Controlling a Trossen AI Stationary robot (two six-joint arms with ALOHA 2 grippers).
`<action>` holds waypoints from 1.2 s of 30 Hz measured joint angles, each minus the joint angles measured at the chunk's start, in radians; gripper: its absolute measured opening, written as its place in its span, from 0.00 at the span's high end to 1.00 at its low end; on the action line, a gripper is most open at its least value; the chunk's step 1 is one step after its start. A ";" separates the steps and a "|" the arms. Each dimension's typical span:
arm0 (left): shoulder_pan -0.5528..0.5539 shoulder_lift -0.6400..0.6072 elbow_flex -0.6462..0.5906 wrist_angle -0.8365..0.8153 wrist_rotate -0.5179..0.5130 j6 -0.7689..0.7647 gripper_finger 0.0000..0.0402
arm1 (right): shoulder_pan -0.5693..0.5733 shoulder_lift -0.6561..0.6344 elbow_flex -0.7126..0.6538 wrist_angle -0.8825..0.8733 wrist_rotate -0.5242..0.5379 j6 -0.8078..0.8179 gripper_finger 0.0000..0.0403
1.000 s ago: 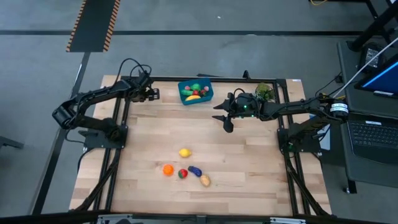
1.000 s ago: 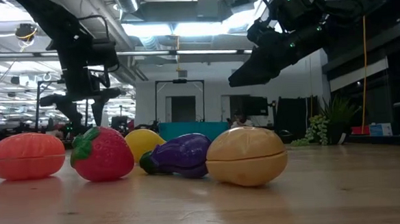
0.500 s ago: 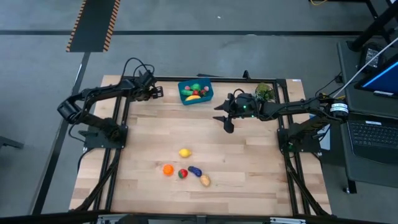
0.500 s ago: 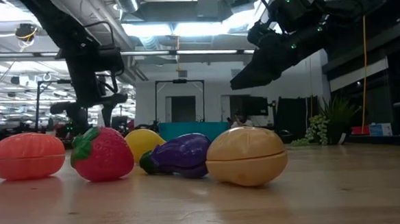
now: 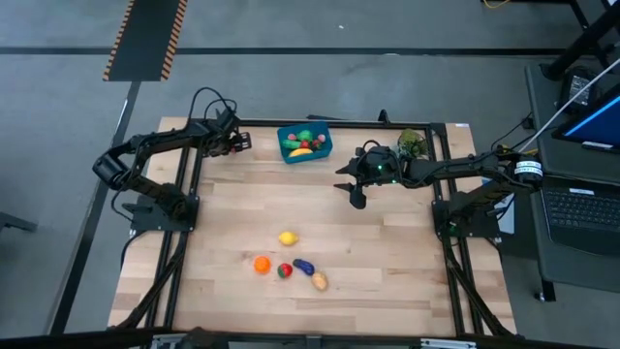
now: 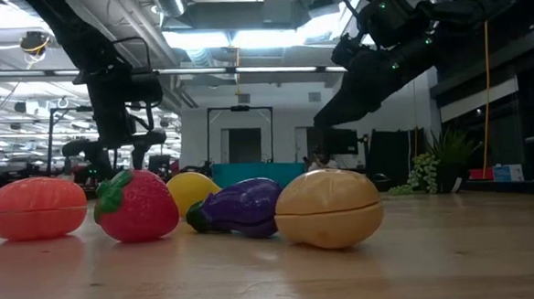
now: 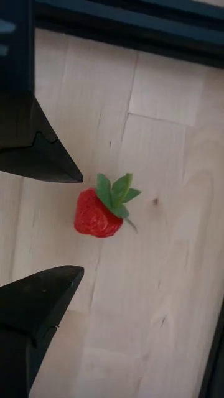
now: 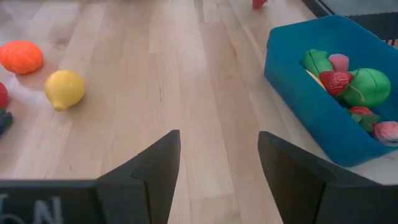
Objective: Pick and placing Produce into tupperware
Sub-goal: Put the strawberry into the blue bin
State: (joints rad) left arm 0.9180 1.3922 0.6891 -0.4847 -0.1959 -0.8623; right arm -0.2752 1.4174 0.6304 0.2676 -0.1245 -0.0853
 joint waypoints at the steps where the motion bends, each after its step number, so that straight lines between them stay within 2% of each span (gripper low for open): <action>1: 0.002 0.000 0.000 0.000 0.000 0.000 0.45 | 0.000 0.000 0.000 0.000 0.000 0.000 0.46; 15: 0.008 0.060 0.000 0.066 -0.008 0.000 0.45 | 0.000 0.000 0.000 -0.001 0.000 0.001 0.46; 36: -0.009 0.099 0.005 0.055 -0.036 -0.026 0.45 | 0.000 0.000 0.000 -0.009 0.000 0.000 0.46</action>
State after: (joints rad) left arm 0.9090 1.4913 0.6941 -0.4296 -0.2317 -0.8879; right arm -0.2749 1.4174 0.6304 0.2588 -0.1246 -0.0849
